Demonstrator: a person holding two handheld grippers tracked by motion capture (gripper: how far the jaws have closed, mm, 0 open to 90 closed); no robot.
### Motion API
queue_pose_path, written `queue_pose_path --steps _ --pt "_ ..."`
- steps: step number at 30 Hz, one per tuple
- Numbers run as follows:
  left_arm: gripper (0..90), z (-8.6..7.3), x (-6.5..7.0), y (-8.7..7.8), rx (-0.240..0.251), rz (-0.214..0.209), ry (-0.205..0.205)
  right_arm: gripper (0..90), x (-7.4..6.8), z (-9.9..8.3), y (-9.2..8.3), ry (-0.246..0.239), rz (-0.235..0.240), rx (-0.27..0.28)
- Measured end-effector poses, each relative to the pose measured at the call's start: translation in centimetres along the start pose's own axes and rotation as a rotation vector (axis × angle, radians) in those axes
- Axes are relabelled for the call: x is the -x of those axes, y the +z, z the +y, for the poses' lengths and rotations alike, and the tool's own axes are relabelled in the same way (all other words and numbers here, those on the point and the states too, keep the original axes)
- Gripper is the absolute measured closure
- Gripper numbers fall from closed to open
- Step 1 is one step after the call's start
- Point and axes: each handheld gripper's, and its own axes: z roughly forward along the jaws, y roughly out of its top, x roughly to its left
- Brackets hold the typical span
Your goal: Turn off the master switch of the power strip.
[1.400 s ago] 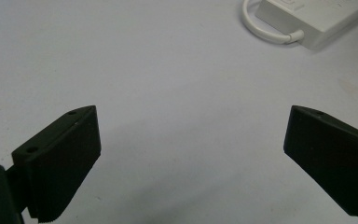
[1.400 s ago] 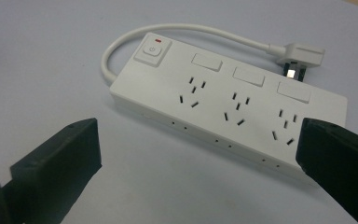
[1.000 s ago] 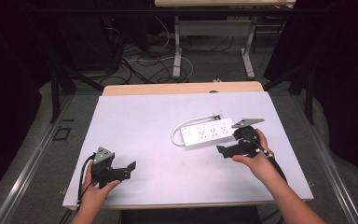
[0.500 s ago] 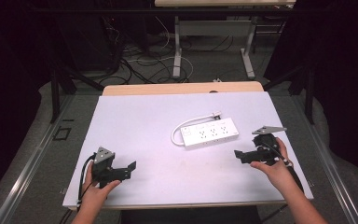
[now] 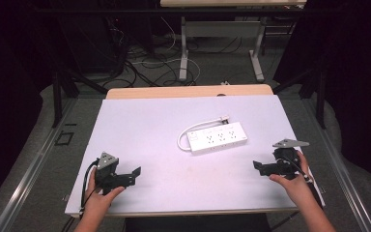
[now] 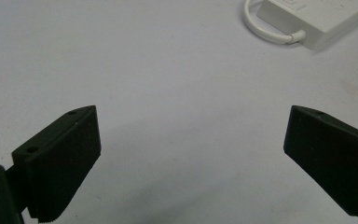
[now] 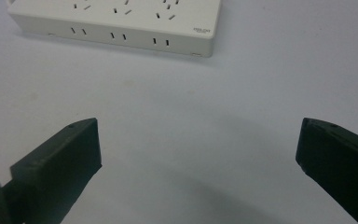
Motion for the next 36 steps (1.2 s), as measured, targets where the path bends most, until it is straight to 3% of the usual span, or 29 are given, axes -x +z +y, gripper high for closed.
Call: queue_pose_path --steps 20,29,36 --pt "3.8 0.0 0.0 -0.1 -0.005 -0.002 -0.003 1.5 2.1 -3.9 -0.6 0.091 -0.043 0.062" --pt "3.8 0.0 -0.1 -0.1 0.003 -0.002 -0.001 1.5 2.5 -5.1 -0.1 0.137 -0.072 0.076" --pt "3.8 0.0 -0.1 -0.1 0.0 -0.001 -0.003 1.5 2.4 -5.3 0.2 0.123 -0.084 0.072"
